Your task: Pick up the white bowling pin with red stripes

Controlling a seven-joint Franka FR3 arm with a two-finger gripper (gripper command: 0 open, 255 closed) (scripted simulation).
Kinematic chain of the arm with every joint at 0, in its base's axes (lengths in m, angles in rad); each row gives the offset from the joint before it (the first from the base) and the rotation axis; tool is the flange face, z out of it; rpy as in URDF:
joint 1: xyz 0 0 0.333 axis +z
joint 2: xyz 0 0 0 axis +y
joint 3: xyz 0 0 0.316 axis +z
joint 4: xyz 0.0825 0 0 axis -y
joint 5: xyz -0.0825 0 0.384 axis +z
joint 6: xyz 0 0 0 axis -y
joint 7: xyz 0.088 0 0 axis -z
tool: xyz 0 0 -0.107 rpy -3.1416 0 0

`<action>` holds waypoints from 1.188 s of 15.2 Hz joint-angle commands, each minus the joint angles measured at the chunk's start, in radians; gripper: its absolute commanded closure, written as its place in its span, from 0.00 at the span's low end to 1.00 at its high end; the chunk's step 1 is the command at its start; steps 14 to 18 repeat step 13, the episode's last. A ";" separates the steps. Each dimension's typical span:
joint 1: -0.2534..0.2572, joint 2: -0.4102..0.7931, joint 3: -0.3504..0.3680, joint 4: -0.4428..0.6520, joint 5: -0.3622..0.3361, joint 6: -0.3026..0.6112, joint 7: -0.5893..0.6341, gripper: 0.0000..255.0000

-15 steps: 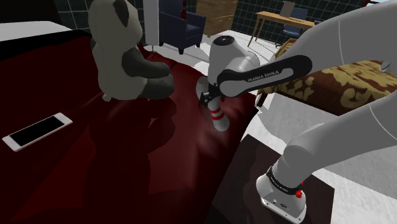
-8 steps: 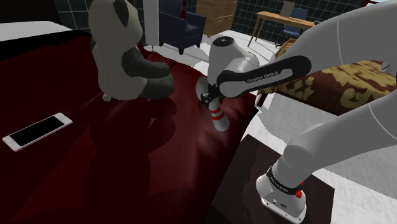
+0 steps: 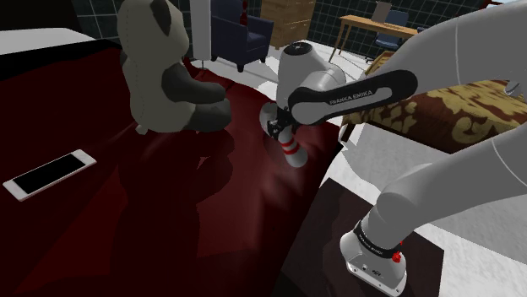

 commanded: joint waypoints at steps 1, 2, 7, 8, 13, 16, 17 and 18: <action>0.004 -0.017 -0.005 0.016 0.009 -0.030 -0.013 1.00; 0.005 -0.023 -0.007 0.024 0.012 -0.044 -0.018 1.00; 0.011 -0.051 -0.015 0.069 0.026 -0.114 -0.044 1.00; 0.012 -0.056 -0.017 0.079 0.029 -0.128 -0.048 1.00; 0.014 -0.070 -0.021 0.111 0.035 -0.171 -0.062 1.00; 0.014 -0.070 -0.021 0.111 0.035 -0.171 -0.062 1.00; 0.014 -0.070 -0.021 0.111 0.035 -0.171 -0.062 1.00; 0.014 -0.070 -0.021 0.111 0.035 -0.171 -0.062 1.00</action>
